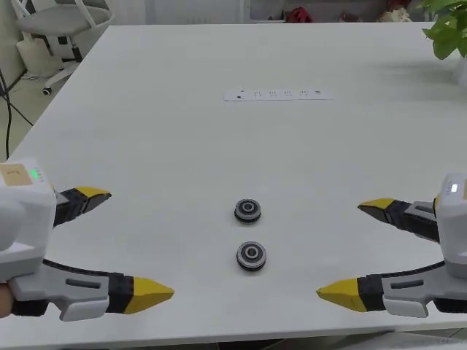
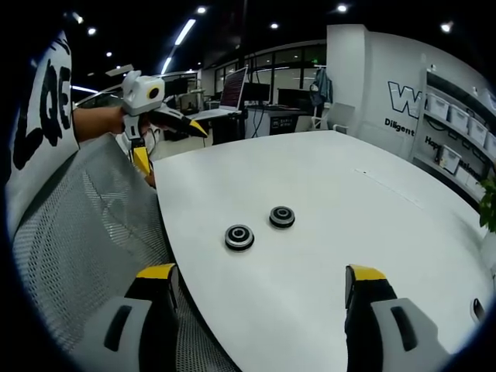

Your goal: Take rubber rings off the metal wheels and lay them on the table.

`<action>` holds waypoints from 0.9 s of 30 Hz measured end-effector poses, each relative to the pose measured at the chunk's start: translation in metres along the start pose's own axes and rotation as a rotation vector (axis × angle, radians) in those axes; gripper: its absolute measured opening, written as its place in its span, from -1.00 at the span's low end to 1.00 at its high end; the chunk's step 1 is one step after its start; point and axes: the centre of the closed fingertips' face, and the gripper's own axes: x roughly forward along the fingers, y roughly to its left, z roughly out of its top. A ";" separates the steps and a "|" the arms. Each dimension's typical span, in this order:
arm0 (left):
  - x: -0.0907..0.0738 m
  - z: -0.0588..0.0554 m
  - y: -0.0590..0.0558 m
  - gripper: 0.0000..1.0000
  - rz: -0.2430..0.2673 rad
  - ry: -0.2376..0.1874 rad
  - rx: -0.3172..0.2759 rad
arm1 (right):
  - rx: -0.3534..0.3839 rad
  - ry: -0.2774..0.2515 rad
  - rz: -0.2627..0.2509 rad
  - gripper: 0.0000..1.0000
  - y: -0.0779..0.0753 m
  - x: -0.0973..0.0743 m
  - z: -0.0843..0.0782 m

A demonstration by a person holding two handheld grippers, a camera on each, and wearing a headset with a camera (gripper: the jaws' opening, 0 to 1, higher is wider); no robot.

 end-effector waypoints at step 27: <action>-0.002 -0.002 0.001 1.00 0.008 0.003 -0.005 | -0.002 -0.004 0.003 0.73 0.000 0.002 0.002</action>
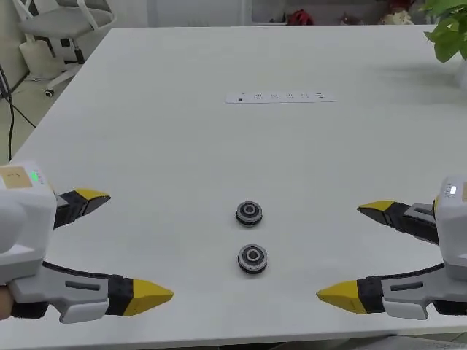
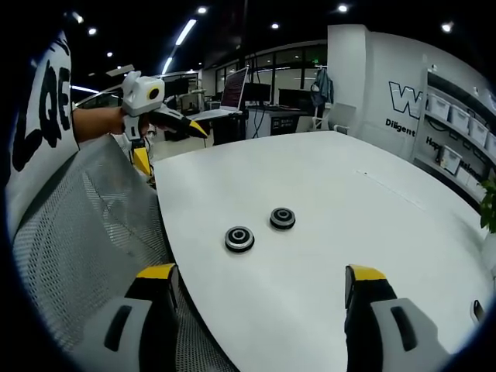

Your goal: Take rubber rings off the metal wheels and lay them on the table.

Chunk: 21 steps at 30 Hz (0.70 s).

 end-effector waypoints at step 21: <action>0.000 0.001 0.005 1.00 0.001 0.014 0.032 | -0.011 -0.016 0.004 0.73 -0.002 0.005 0.008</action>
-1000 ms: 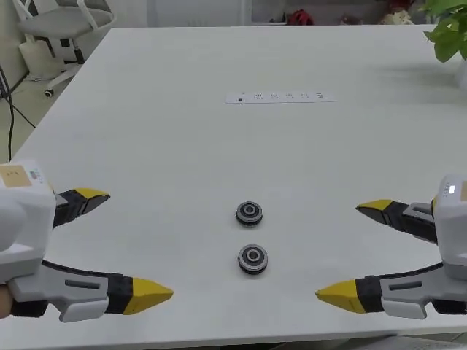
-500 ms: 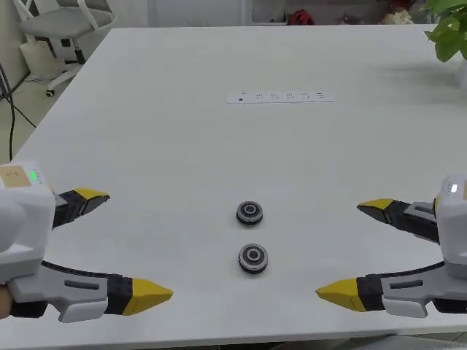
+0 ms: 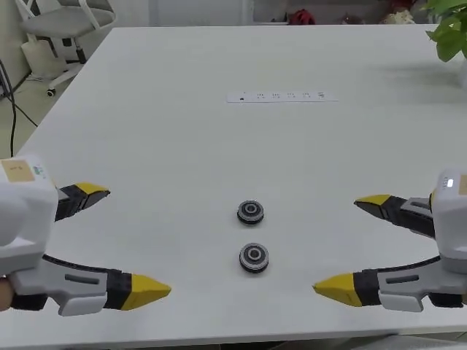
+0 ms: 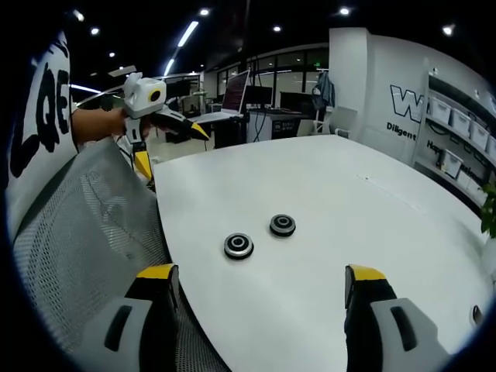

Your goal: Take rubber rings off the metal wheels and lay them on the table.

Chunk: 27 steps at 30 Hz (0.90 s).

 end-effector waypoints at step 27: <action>0.017 0.003 0.002 1.00 -0.042 0.005 0.026 | -0.005 -0.022 0.034 0.67 -0.010 0.019 0.006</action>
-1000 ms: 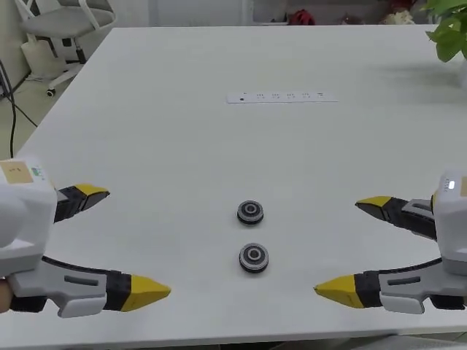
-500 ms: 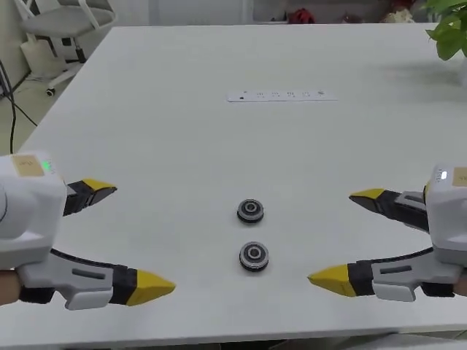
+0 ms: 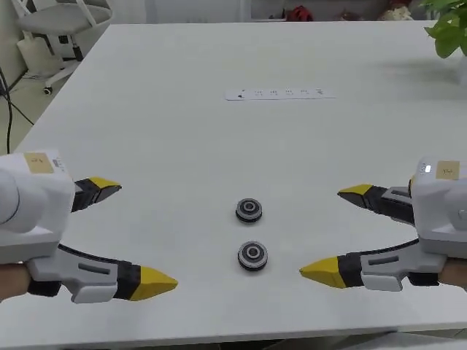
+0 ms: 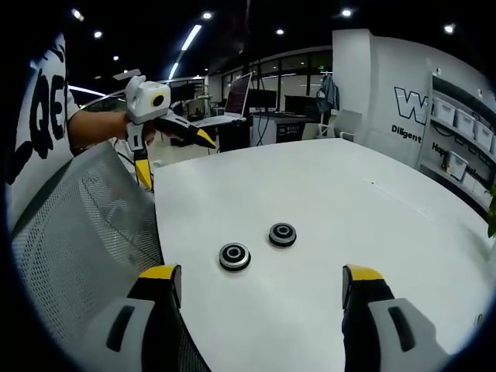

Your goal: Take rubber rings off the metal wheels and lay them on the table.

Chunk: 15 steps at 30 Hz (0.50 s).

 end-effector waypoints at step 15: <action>0.013 0.005 0.002 0.95 -0.026 -0.006 0.016 | -0.004 -0.009 0.019 0.60 -0.004 0.008 -0.001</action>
